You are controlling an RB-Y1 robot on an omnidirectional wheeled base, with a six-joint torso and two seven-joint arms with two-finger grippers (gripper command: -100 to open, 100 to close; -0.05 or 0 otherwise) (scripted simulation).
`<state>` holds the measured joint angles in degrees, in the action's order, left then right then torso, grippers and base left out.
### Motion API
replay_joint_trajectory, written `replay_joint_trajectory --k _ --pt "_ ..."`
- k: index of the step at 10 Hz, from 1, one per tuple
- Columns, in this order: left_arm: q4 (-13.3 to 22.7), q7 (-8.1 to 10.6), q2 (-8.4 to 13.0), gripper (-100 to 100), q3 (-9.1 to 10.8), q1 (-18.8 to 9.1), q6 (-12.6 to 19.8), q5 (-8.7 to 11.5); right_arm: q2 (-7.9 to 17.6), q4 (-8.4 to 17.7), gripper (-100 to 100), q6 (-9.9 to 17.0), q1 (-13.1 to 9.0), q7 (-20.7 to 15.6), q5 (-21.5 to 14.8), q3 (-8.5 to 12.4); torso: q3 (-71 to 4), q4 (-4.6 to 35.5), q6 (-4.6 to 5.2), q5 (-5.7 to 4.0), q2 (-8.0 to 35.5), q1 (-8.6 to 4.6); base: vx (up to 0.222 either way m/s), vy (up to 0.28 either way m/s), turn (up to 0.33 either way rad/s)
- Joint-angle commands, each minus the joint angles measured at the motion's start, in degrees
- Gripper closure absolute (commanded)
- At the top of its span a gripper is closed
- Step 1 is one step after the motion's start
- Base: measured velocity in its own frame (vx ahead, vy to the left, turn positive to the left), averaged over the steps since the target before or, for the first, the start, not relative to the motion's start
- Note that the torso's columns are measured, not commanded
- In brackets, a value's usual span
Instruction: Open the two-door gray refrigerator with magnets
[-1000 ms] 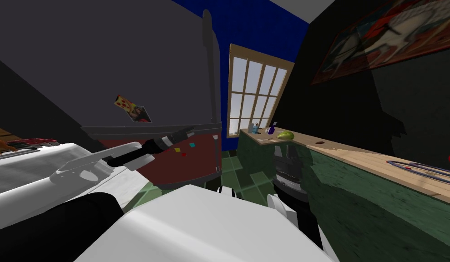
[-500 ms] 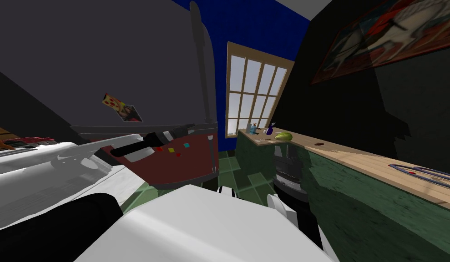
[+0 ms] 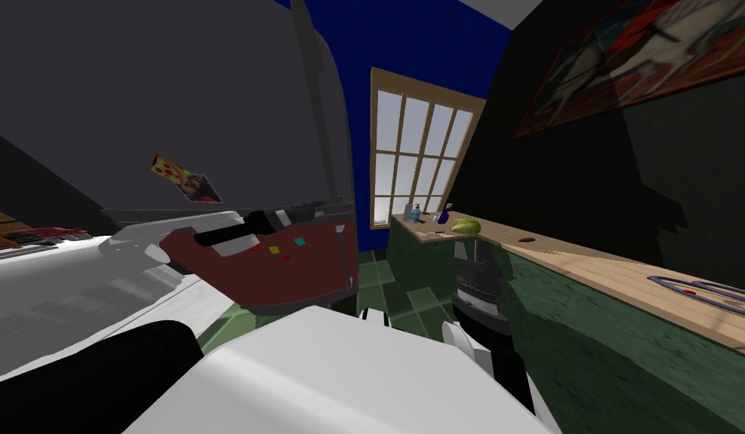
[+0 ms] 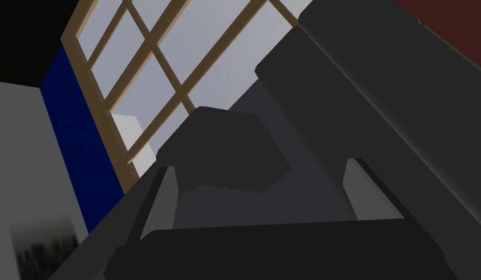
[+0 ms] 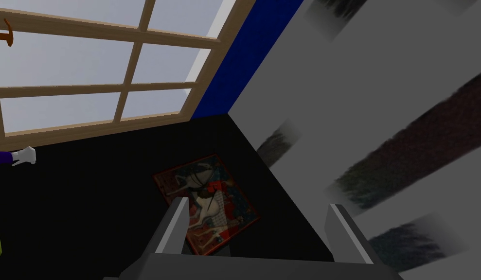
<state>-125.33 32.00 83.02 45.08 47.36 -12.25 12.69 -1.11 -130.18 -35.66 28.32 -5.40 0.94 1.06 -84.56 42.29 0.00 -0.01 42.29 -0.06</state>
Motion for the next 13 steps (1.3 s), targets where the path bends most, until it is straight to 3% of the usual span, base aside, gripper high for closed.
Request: replay_joint_trajectory --k 1,2,4,5,13 --pt "0.6 1.65 2.9 -100 2.35 1.1 1.1 0.5 0.0 0.0 0 0.0 0.0 0.0 0.0 0.0 0.0 0.0 0.00 -0.01 0.0 -0.01 0.056 -0.085 0.010" --pt "0.8 2.37 4.3 -100 3.35 1.5 1.6 0.7 0.0 0.0 0 0.0 0.0 0.0 0.0 0.0 0.0 0.0 0.00 0.02 0.0 0.08 0.044 -0.080 0.011" --pt "0.7 1.99 3.7 -100 2.74 1.1 1.4 0.7 0.0 0.0 0 0.0 0.0 0.0 0.0 0.0 0.1 0.0 -0.01 0.07 0.1 0.24 0.012 -0.024 0.001" --pt "0.7 1.98 3.7 100 2.73 1.1 1.4 0.6 0.0 0.0 0 0.0 0.0 0.0 0.0 0.0 0.1 0.0 -0.01 0.09 0.1 0.26 0.000 0.000 0.000" --pt "-13.6 3.31 4.2 100 5.60 1.2 -0.5 1.5 0.0 0.0 0 0.0 0.0 0.0 0.0 0.0 0.1 0.4 -0.45 0.23 0.3 0.77 -0.183 0.124 0.069"
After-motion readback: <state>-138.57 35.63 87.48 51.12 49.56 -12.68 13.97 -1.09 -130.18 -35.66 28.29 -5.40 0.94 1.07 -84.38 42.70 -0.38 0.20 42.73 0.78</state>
